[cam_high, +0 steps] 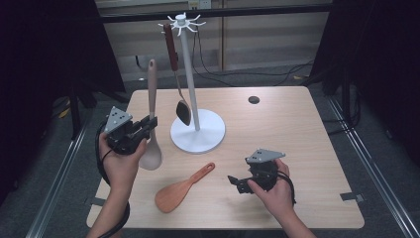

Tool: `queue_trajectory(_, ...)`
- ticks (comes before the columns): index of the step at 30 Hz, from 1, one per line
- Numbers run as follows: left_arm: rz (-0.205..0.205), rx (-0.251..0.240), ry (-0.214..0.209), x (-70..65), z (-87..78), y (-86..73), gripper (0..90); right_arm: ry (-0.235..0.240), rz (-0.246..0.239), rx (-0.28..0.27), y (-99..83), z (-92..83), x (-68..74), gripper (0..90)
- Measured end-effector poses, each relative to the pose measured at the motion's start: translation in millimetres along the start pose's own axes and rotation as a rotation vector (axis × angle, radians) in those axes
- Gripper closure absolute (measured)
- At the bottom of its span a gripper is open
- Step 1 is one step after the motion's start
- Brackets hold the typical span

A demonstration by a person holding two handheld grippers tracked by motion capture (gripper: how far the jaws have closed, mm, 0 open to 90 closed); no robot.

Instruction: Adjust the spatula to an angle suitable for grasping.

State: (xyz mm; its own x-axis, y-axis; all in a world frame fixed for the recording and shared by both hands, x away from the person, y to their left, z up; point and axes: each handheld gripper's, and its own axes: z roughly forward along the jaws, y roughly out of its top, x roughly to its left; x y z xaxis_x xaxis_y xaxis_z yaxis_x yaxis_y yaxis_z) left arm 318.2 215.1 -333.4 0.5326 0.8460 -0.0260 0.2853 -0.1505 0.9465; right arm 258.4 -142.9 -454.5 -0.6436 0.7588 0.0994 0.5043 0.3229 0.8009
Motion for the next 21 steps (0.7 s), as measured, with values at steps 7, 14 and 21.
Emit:
queue_trajectory(7, 0.004, -0.023, -0.013, -9.2, 5.9, 9.7, 78.7, 0.0, 0.002, -0.002, -0.6, 0.1, -0.3, 11.8)
queue_trajectory(14, 0.007, -0.045, -0.032, -15.7, 12.0, 23.0, 78.7, 0.0, 0.004, -0.006, -0.2, -0.6, -0.6, 11.8)
queue_trajectory(21, 0.028, -0.038, -0.041, -21.3, 19.5, 35.9, 78.7, 0.0, 0.003, -0.006, -0.2, -1.0, -1.0, 11.8)
